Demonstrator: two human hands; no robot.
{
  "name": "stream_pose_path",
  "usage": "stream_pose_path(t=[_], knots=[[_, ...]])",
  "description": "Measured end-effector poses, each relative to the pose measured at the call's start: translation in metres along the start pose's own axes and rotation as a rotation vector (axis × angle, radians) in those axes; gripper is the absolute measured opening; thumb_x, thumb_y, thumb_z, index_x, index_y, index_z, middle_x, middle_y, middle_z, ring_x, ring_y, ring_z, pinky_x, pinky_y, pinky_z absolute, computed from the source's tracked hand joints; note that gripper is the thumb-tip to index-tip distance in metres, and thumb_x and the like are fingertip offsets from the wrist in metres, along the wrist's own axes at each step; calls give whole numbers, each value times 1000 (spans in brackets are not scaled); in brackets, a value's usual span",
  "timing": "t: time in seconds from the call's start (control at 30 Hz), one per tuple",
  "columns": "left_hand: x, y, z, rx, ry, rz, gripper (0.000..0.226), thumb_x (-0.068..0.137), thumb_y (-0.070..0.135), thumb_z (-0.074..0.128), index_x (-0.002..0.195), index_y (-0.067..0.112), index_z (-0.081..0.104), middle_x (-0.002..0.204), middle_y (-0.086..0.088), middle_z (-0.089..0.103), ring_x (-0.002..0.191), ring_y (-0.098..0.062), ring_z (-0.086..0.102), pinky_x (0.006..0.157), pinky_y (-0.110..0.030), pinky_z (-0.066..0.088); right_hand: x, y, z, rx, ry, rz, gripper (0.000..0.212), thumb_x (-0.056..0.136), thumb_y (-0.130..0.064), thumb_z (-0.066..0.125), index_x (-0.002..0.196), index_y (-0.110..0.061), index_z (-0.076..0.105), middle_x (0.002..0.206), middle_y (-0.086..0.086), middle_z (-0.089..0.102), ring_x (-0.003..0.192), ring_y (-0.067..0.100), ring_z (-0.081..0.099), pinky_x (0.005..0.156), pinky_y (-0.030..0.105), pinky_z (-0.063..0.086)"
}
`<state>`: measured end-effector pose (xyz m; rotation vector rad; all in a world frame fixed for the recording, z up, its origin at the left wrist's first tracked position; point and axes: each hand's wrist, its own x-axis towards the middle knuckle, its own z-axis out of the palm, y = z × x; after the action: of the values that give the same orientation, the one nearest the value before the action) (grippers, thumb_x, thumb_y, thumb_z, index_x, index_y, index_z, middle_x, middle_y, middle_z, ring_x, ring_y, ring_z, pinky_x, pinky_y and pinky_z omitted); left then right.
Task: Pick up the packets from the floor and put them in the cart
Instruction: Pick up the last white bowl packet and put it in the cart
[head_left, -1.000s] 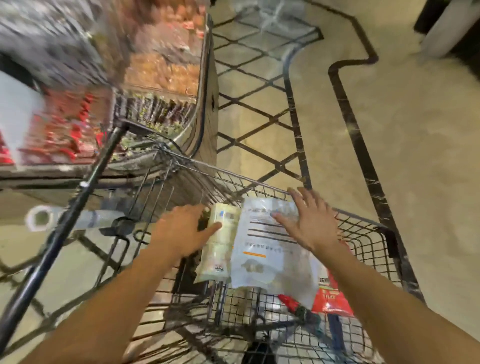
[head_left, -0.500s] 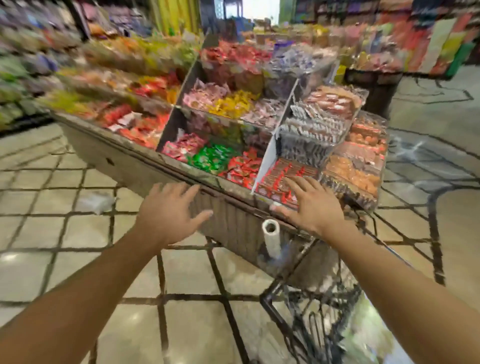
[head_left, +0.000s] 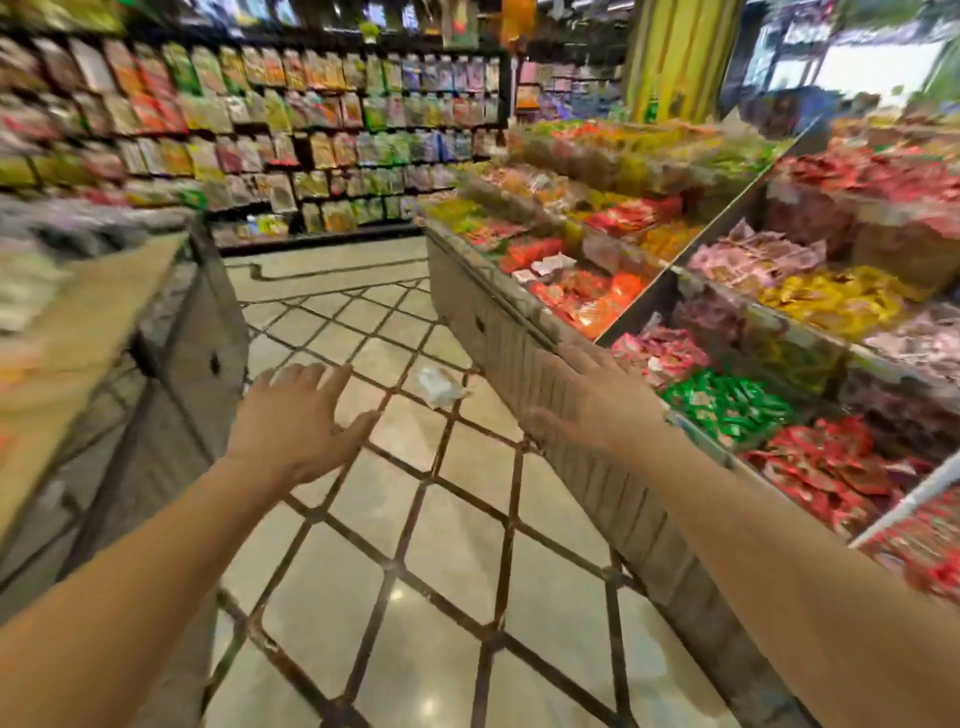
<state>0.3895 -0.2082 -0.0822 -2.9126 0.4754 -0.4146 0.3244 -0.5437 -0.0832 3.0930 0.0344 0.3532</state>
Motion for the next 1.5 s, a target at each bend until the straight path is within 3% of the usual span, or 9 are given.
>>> stream_pose_path(t=[0.3, 0.63, 1.03, 1.23, 1.5], knots=[[191, -70, 63, 59, -79, -33, 89, 90, 78, 9, 156, 24, 36, 145, -7, 57, 134, -29, 50, 114, -48, 35, 235, 6, 75, 45, -61, -71, 84, 90, -81, 37, 161, -38, 23, 168, -3, 29, 154, 27, 23, 116, 52, 31], [392, -126, 146, -25, -122, -64, 87, 90, 78, 15, 156, 25, 36, 150, -6, 54, 138, -28, 47, 114, -48, 35, 463, 26, 155, 45, -128, -38, 87, 90, -84, 29, 163, -38, 17, 169, 2, 26, 156, 29, 22, 119, 51, 29], [696, -199, 274, -164, -163, -49, 78, 94, 73, 30, 155, 23, 37, 152, -10, 51, 139, -31, 46, 113, -48, 36, 759, 34, 245, 32, -226, 64, 88, 90, -83, 30, 163, -37, 17, 170, 1, 25, 156, 28, 23, 118, 52, 30], [838, -216, 316, -171, -146, -28, 77, 95, 71, 34, 155, 23, 38, 149, -11, 54, 139, -32, 46, 112, -48, 34, 896, 44, 280, 60, -168, 79, 86, 92, -81, 35, 164, -36, 19, 169, 0, 28, 154, 28, 25, 116, 50, 34], [1041, -205, 427, -100, -243, 32, 78, 96, 70, 27, 158, 23, 32, 154, -9, 49, 142, -30, 41, 115, -47, 31, 1090, 77, 384, 42, -161, 62, 85, 93, -80, 29, 164, -35, 17, 168, 4, 29, 155, 29, 24, 116, 51, 32]])
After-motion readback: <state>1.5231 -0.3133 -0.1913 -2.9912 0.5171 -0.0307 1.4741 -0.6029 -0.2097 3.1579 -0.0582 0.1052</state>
